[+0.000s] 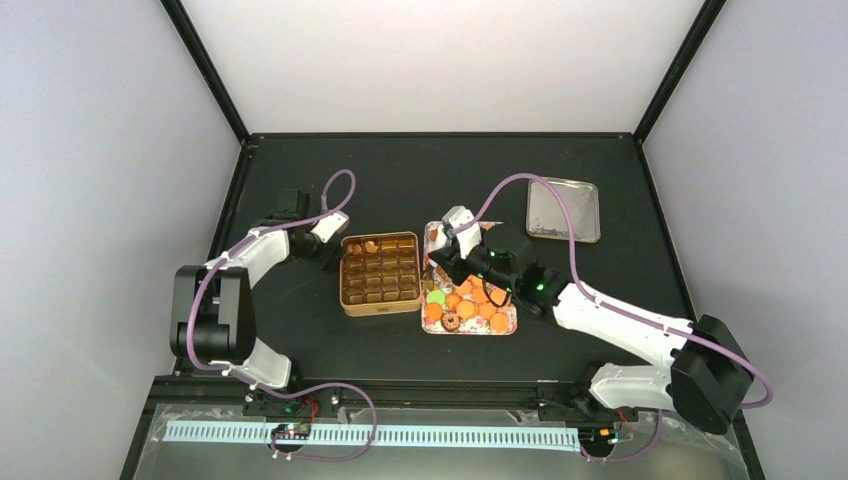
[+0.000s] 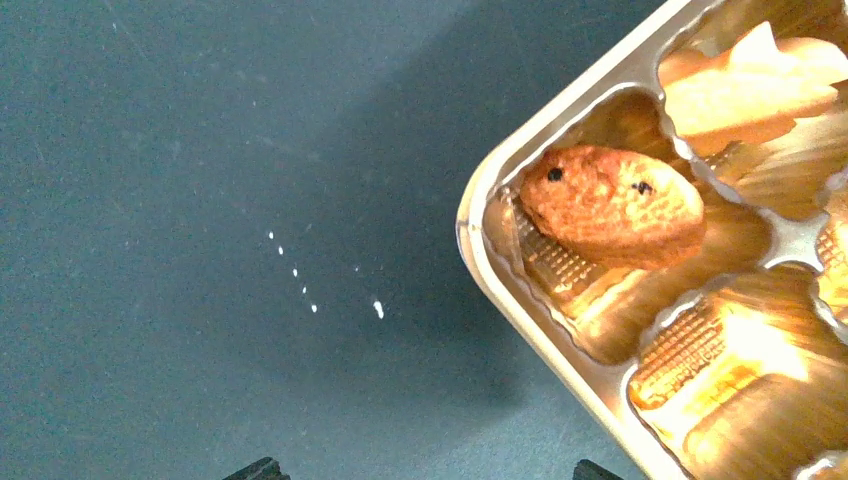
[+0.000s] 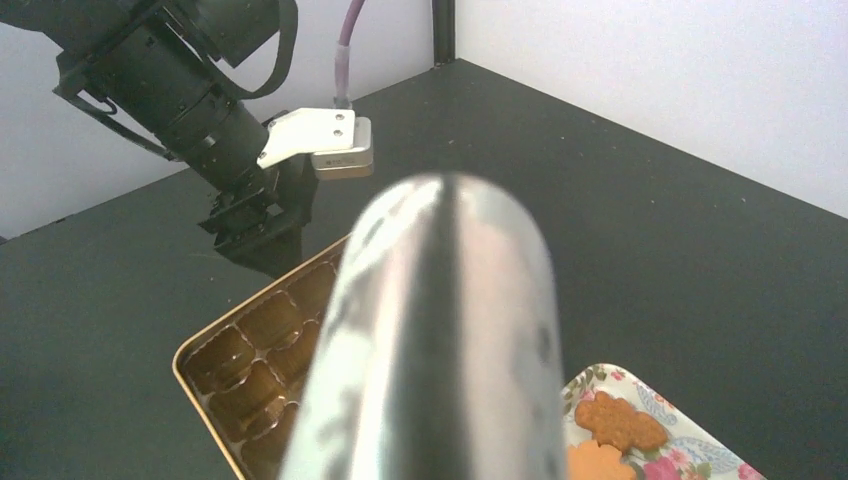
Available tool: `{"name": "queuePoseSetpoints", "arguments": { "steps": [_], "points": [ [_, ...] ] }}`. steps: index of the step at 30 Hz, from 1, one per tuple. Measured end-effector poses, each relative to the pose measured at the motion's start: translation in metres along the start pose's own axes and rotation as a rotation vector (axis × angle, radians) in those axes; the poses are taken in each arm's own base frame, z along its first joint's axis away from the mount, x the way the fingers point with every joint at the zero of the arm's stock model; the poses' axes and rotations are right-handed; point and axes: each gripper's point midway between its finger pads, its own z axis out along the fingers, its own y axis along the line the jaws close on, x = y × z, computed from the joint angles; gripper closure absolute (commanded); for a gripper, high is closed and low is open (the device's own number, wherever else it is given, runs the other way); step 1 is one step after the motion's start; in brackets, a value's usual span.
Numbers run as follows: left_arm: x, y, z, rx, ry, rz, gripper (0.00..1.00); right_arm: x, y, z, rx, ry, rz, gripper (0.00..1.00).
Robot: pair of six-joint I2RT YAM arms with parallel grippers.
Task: Pack the cookies
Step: Place the fake cookies in the empty pocket of the box, then pick up the fake cookies from the plate.
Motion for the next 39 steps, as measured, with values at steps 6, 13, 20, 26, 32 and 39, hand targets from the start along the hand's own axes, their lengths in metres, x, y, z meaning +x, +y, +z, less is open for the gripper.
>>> {"name": "queuePoseSetpoints", "arguments": {
  "steps": [6,13,20,26,32,39],
  "points": [
    [-0.008,-0.006,0.000,0.001,-0.006,0.012,0.24,0.006,-0.006,0.000,0.032,0.011,-0.002,0.66],
    [0.000,-0.002,-0.006,-0.026,0.022,0.012,0.23,0.023,-0.009,0.013,0.043,0.063,-0.008,0.66],
    [0.004,0.001,-0.021,-0.045,0.012,0.012,0.23,0.033,-0.012,0.021,0.043,0.087,-0.005,0.71],
    [0.003,-0.001,-0.033,-0.053,-0.003,0.019,0.23,0.033,-0.020,0.032,0.054,0.093,0.006,0.83],
    [0.003,-0.003,-0.039,-0.053,-0.011,0.019,0.23,0.026,-0.030,0.029,0.076,0.084,0.004,0.93],
    [0.004,-0.001,-0.041,-0.055,-0.013,0.014,0.23,0.000,-0.028,0.023,0.064,0.038,-0.023,0.97]
  ]
}}
